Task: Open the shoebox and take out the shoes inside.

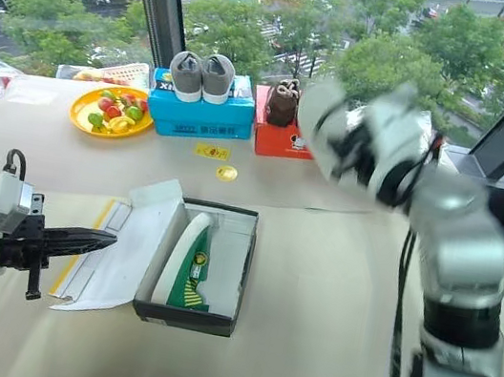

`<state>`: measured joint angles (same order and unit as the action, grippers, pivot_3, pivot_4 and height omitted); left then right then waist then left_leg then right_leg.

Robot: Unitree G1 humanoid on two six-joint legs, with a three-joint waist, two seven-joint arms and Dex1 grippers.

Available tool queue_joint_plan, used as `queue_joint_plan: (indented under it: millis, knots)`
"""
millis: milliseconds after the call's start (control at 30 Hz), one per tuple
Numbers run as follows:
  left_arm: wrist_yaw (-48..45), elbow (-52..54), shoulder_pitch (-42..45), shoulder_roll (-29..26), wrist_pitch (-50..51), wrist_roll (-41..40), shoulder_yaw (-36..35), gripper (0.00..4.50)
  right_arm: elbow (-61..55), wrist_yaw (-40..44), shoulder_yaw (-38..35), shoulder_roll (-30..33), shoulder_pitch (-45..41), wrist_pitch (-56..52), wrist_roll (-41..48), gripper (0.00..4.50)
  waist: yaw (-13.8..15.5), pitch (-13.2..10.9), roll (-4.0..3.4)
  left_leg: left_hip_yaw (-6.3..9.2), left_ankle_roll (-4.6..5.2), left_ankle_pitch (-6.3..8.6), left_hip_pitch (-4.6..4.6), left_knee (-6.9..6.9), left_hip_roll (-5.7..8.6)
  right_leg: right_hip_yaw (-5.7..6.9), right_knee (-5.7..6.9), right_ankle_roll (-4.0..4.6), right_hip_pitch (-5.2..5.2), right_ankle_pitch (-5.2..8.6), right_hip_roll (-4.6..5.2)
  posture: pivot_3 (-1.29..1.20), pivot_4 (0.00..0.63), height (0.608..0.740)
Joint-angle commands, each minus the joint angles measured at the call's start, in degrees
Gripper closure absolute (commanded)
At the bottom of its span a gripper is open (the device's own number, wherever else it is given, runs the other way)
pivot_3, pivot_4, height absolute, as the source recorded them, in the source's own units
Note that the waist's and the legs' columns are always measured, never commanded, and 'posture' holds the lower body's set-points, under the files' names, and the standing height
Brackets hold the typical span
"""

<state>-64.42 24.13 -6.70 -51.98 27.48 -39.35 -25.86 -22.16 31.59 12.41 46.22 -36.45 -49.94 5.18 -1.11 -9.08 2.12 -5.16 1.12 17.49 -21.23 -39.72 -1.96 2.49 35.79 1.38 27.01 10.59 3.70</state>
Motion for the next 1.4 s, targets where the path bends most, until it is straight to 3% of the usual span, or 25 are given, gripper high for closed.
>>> queue_joint_plan:
  millis: [33,133,233,467,533,667,800,833,933,1000,1100,1267,1400]
  knots:
    - [0.31,1.05,0.07,0.31,-1.17,-0.31,-1.04,4.5,-3.57,-6.01,12.24,3.75,5.72,4.53,-16.33,4.09,-0.26,0.0,0.0,-0.01,0.0,0.0,-0.01,-0.01,0.01,-0.06,0.03,-0.02,0.02,0.01,0.01,0.0,0.15,0.731]
    - [0.42,1.66,-0.12,0.44,-0.77,-0.84,-1.15,4.5,0.97,-14.44,17.15,4.02,8.69,6.85,-28.86,4.09,-0.12,-0.05,-0.03,-0.07,0.01,0.0,0.0,-0.15,0.04,-0.14,0.04,-0.38,0.0,0.18,0.02,0.0,0.15,0.731]
    - [0.42,1.7,-0.15,0.29,-0.58,-1.13,-1.37,4.5,2.56,-19.5,17.19,0.9,10.77,7.02,-34.52,4.09,0.54,-0.07,0.02,-0.11,0.15,0.0,-0.01,-0.35,0.12,-0.12,0.06,-0.6,-0.05,0.12,0.13,0.0,0.15,0.731]
    - [0.11,0.99,0.62,-0.2,-0.61,-1.21,-1.23,4.5,5.35,-16.25,19.81,-5.19,18.45,7.67,-38.01,4.09,0.2,0.01,0.13,0.0,0.12,-0.08,0.07,-0.38,0.04,-0.16,0.13,-0.5,-0.15,0.05,-0.08,0.0,0.15,0.731]
    - [0.08,0.98,0.72,-0.07,-0.67,-1.16,-0.92,4.5,5.24,-13.31,17.14,-8.44,20.87,5.93,-33.66,3.24,0.08,0.1,0.26,0.01,0.11,-0.09,0.15,-0.38,0.0,-0.19,0.11,-0.47,-0.29,0.03,-0.17,0.0,0.15,0.731]
    - [0.08,1.04,0.83,0.08,-0.69,-1.15,-0.57,4.5,1.18,-6.56,11.05,-13.92,24.92,1.51,-25.7,2.1,0.2,0.36,0.69,0.08,0.12,-0.08,0.7,-0.32,-0.07,-0.16,0.03,-0.45,-0.79,0.04,-0.2,0.0,0.15,0.731]
    - [-0.11,0.58,1.39,-0.04,-0.73,-1.12,-0.14,4.5,-8.0,3.44,4.48,-15.34,25.69,-6.07,-16.13,0.79,0.33,0.49,0.9,0.07,0.11,-0.06,0.96,-0.23,-0.2,-0.16,0.05,-0.34,-0.94,0.12,-0.24,0.0,0.15,0.731]
    - [-0.14,0.42,1.56,-0.04,-0.81,-1.0,0.04,4.5,-9.74,5.47,2.69,-14.8,25.11,-7.39,-14.11,0.51,0.27,0.52,0.94,0.07,0.11,-0.06,0.97,-0.19,-0.24,-0.16,0.05,-0.35,-0.92,0.11,-0.28,0.0,0.15,0.731]
    - [-0.09,0.17,1.91,0.13,-1.03,-0.67,0.61,4.5,-14.13,12.88,-5.08,-11.4,20.74,-11.55,-6.54,0.51,0.25,0.47,0.89,0.03,0.08,-0.06,0.96,-0.13,-0.31,-0.16,0.07,-0.36,-0.86,0.08,-0.35,0.0,0.15,0.731]
    - [-0.05,0.24,2.01,0.27,-1.06,-0.62,0.77,4.5,-15.44,16.89,-10.63,-9.76,15.72,-12.51,-1.01,0.51,0.26,0.13,0.35,-0.03,0.08,-0.07,0.91,-0.14,-0.23,-0.22,0.07,-0.34,-0.79,0.06,-0.29,0.0,0.15,0.731]
    - [0.21,0.03,2.42,0.42,-1.1,-0.45,1.04,4.5,-15.13,21.7,-13.79,-9.03,4.5,-4.68,5.85,0.51,0.16,-0.09,0.08,-0.09,0.09,-0.07,0.86,-0.13,-0.08,-0.34,0.1,-0.35,-0.7,0.04,-0.27,0.0,0.15,0.731]
    - [0.35,-0.19,3.07,0.65,-1.15,-0.37,1.83,4.5,-6.74,27.85,-2.49,-9.15,-8.97,9.22,5.3,0.51,0.29,-0.09,0.1,0.09,0.08,-0.06,0.92,0.06,-0.04,-0.15,0.06,-0.15,-0.74,0.13,-0.4,0.0,0.15,0.731]
    - [0.59,-0.4,3.64,0.82,-1.19,-0.19,2.51,4.5,0.39,33.59,8.26,-9.92,-13.71,23.65,0.63,0.51,0.34,-0.1,0.1,0.05,0.08,-0.05,0.81,0.02,0.0,-0.17,0.04,0.16,-0.72,-0.06,-0.25,0.0,0.15,0.731]
